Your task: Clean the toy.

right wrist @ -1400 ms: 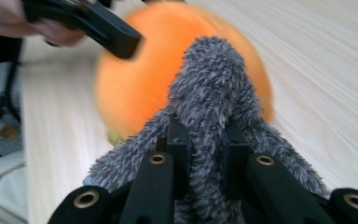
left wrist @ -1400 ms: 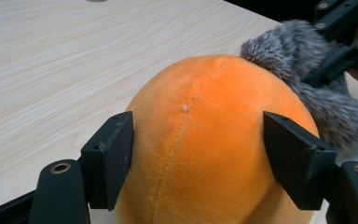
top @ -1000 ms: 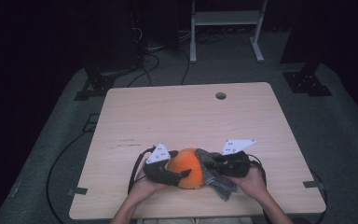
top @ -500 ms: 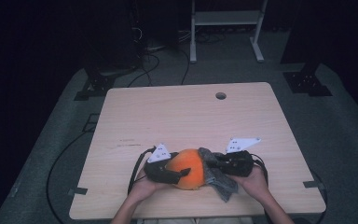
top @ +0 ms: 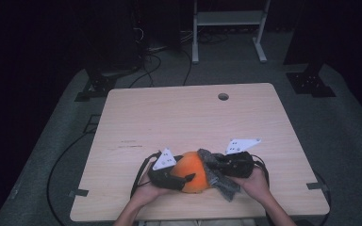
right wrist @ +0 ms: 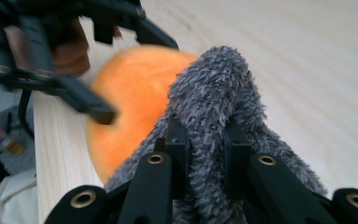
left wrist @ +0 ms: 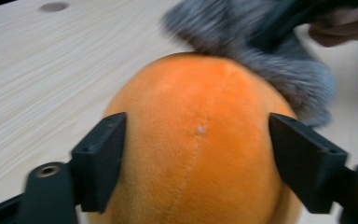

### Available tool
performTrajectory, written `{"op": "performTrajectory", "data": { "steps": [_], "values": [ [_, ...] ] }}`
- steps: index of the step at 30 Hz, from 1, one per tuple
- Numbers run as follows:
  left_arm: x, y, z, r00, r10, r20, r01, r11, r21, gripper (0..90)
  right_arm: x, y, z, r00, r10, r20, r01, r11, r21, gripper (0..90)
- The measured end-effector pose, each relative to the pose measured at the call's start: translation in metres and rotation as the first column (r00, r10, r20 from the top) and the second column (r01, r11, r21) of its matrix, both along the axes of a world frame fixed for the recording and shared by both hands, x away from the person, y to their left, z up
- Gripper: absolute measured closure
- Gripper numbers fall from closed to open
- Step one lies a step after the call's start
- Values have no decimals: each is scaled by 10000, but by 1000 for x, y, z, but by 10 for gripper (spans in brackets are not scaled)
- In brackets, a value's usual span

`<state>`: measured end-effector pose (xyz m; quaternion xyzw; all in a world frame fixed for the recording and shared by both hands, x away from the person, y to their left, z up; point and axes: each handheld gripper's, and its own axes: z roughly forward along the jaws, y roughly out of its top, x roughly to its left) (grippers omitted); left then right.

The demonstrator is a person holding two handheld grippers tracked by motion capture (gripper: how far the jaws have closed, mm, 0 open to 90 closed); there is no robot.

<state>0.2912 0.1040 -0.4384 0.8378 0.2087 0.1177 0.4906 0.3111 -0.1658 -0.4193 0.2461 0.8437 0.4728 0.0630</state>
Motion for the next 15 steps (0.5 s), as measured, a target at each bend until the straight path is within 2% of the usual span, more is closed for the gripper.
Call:
{"op": "performTrajectory", "data": {
  "steps": [1,4,6,8,9,11,12,14,15],
  "values": [
    [-1,0,0,9998,-167,94,166,9998,123,196,1,-1,-2,9999,43,-120,-43,10000,-24,763],
    [-1,-1,0,9996,59,261,-68,9993,360,241,1,-6,-6,9991,-70,-423,68,10000,-33,769],
    [1,1,0,9999,129,25,-129,9997,211,246,3,-11,-11,9971,-404,-652,380,9986,-371,769],
    [2,3,0,9999,127,-13,-126,9999,93,239,4,-15,-13,9951,-480,-866,465,9987,-200,768],
    [2,3,0,9999,119,-11,-119,9999,58,229,3,-15,-10,9963,-473,-724,463,9988,-156,768],
    [5,5,1,9995,144,-269,-150,9996,-229,182,-1,-12,-3,9989,-312,-346,316,9994,128,768],
    [8,6,3,9985,212,-513,-235,9987,-442,138,-3,-9,0,9998,-168,-141,171,9996,219,768],
    [13,9,3,9941,391,-1008,-473,9957,-802,83,-5,-4,1,9999,-23,155,21,9999,108,767],
    [16,10,2,9912,548,-1209,-640,9953,-733,73,-5,-4,-1,10000,26,65,-26,9999,107,767]
  ]
}}
